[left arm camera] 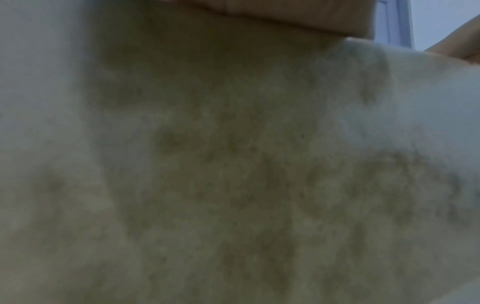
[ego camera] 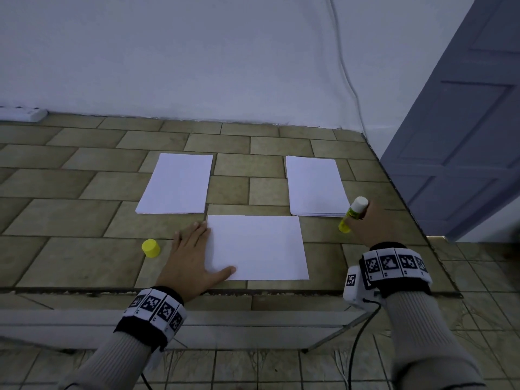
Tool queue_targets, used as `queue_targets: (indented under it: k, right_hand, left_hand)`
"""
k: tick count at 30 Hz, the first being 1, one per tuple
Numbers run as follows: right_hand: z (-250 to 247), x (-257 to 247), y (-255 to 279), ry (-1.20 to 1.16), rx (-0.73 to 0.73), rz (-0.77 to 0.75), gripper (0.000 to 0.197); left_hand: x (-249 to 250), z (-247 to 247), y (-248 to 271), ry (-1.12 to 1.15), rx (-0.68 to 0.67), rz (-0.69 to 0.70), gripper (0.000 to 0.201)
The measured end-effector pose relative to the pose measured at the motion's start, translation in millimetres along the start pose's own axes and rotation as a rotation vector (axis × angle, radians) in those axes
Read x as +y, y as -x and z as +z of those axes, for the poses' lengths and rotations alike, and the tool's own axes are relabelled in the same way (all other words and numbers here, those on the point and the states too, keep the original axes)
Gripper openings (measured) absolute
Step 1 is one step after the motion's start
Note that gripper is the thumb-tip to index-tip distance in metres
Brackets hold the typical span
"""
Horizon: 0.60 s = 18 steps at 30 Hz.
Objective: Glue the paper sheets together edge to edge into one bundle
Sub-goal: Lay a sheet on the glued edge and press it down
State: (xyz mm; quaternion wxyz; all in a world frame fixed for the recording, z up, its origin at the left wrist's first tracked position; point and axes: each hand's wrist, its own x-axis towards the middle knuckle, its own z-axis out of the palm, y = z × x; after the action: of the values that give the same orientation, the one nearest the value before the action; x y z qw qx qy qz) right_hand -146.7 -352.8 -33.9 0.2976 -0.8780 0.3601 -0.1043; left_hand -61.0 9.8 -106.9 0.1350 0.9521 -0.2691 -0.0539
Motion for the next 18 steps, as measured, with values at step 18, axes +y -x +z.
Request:
queue_targets:
  k: [18]
  right_hand:
    - [29,-70,26,0.176,-0.255,-0.183,0.013]
  left_hand:
    - [6,-6,4,-0.014,0.027,0.02,0.116]
